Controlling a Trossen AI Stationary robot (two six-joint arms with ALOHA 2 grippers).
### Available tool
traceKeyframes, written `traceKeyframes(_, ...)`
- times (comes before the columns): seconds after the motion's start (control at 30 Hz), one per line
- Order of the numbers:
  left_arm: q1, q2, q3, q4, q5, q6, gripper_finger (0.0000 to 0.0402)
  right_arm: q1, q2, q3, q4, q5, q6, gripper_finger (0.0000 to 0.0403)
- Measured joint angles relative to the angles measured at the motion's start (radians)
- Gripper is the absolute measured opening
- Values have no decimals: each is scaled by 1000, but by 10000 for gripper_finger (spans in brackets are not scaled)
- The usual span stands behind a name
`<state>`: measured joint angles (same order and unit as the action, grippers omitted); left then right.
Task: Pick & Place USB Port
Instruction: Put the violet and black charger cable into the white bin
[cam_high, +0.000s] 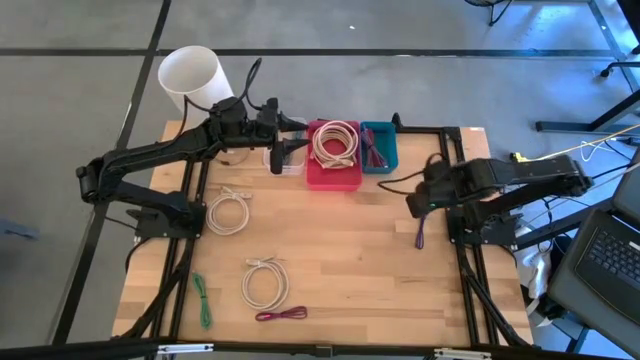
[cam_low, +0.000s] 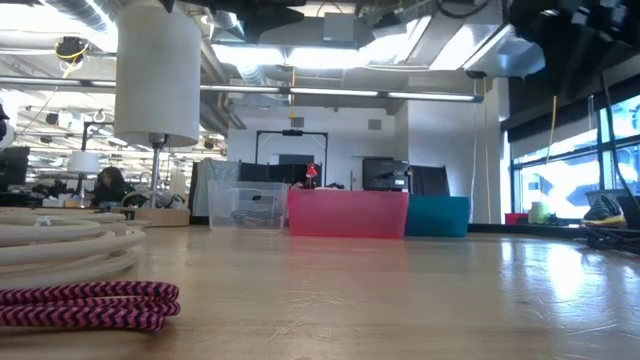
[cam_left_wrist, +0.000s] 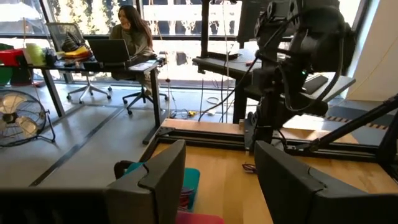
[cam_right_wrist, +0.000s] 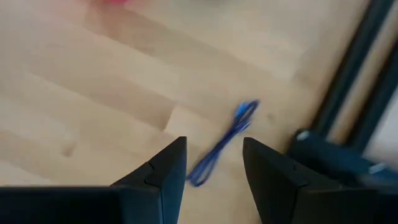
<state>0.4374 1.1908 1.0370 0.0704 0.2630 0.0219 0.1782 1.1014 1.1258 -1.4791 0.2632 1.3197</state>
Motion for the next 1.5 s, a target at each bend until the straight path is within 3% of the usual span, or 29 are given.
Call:
traceKeyframes(0.17,0,0,0,0,-7,0,185,51,-66,-131,82,-40,145,160)
traceKeyframes(0.4,0,0,0,0,-8,-7,184,84,-69,-284,179,-187,274,160)
traceKeyframes(0.57,0,0,0,0,-8,-8,184,95,-69,-358,311,-186,313,160)
traceKeyframes(1.5,0,0,0,0,-8,-8,185,94,-63,-644,570,-187,404,160)
